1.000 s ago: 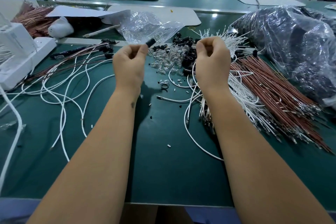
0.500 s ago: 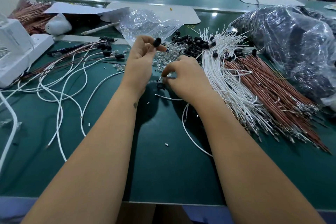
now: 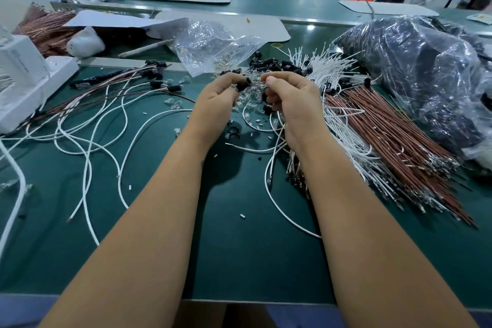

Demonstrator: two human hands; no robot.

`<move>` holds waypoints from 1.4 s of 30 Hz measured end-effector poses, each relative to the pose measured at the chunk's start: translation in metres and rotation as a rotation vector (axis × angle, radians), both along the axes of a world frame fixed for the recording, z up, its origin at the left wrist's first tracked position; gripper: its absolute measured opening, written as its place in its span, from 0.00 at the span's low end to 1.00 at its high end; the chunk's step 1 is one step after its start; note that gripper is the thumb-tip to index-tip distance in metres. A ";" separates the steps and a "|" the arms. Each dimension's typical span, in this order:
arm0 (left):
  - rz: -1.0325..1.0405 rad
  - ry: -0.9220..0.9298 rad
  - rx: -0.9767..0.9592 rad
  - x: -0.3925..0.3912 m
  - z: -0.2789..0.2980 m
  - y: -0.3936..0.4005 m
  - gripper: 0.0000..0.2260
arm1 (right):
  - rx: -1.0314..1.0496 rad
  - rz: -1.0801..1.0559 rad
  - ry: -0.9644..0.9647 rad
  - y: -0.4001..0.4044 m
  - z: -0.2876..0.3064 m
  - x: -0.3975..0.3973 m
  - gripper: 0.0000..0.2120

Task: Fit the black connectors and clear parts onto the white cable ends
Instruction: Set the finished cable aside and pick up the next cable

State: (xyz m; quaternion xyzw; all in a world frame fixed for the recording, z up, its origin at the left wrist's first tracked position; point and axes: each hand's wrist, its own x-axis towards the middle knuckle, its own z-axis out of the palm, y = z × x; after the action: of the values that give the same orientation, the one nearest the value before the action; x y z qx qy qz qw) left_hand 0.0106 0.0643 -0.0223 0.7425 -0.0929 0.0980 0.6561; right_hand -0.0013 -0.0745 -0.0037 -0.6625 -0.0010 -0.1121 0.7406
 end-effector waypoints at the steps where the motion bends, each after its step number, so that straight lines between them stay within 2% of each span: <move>1: -0.004 0.004 0.010 -0.001 0.000 -0.001 0.16 | 0.031 0.025 0.007 0.000 0.000 0.000 0.09; 7: -0.016 0.015 0.060 -0.001 0.000 -0.003 0.16 | 0.045 0.060 0.009 0.000 -0.001 0.000 0.08; 12: -0.035 0.012 0.093 -0.003 0.000 -0.003 0.16 | -0.071 0.032 -0.010 0.001 -0.003 0.001 0.07; 19: 0.002 0.054 0.185 -0.003 0.000 -0.002 0.08 | -0.149 -0.025 -0.006 -0.001 -0.006 0.004 0.07; 24: -0.021 -0.007 0.163 -0.005 0.000 -0.002 0.03 | -0.179 -0.027 -0.019 -0.002 -0.007 0.004 0.07; 32: -0.013 -0.102 0.243 -0.006 0.000 -0.002 0.05 | -0.261 -0.009 -0.052 -0.002 -0.011 0.006 0.07; 42: -0.021 -0.108 0.207 -0.004 -0.001 0.002 0.06 | -0.177 0.022 -0.016 -0.001 -0.013 0.007 0.08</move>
State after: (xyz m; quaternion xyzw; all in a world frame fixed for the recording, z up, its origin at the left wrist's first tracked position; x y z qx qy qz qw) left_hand 0.0071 0.0659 -0.0232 0.7987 -0.1458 0.1209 0.5711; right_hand 0.0060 -0.0752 -0.0167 -0.7245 -0.0239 -0.1086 0.6803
